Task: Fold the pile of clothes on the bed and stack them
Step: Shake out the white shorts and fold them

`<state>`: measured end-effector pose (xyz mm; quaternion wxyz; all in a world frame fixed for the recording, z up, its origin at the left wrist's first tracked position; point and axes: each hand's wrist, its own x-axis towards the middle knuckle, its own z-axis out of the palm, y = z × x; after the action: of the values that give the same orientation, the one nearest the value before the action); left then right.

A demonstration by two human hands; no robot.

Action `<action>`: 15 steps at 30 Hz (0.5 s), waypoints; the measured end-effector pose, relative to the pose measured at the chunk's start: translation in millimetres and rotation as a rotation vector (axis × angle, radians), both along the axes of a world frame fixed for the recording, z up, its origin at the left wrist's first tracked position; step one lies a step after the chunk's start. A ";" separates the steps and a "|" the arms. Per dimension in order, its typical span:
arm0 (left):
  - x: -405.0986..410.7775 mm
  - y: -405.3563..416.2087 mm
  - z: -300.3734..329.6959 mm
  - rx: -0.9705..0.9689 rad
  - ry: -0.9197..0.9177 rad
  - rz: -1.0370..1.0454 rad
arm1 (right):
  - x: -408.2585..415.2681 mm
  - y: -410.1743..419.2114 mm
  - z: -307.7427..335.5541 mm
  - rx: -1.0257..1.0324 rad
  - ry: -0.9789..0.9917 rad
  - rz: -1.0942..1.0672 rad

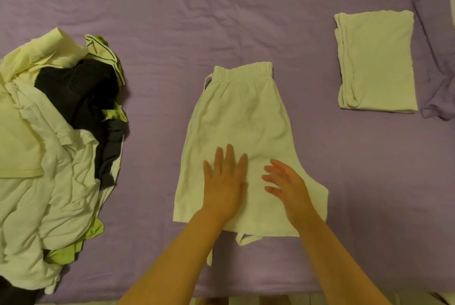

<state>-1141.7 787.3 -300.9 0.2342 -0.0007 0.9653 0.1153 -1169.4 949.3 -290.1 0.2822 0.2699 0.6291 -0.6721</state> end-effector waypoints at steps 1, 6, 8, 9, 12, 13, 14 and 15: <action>-8.2 -1.7 -3.8 -0.008 -0.008 -0.016 | -9.0 -8.5 0.4 -0.074 -0.017 0.025; -34.2 -20.5 -19.2 -0.105 -0.174 0.218 | -40.8 -18.4 -2.1 -0.044 0.004 -0.161; -40.4 -18.0 -16.8 -0.125 -0.107 0.223 | -49.0 -26.7 0.3 -0.012 0.059 -0.081; -46.4 -17.8 -16.1 -0.127 -0.056 0.193 | -56.8 -33.5 1.8 -0.022 0.083 -0.032; -72.9 -27.1 -17.9 -0.080 0.082 -0.019 | -88.9 -55.7 3.7 0.075 0.177 0.175; -85.1 -33.6 -19.1 -0.071 0.128 -0.091 | -101.8 -61.6 1.3 0.179 0.239 0.254; -97.8 -40.6 -19.8 -0.072 0.162 -0.152 | -114.8 -67.1 -2.3 0.283 0.307 0.317; -110.4 -47.0 -20.8 -0.076 0.186 -0.198 | -126.8 -71.5 -5.2 0.388 0.382 0.387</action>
<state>-1252.0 740.2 -321.8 0.1539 0.0966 0.9818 0.0547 -1296.2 877.8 -295.3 0.2249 0.0629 0.8265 -0.5122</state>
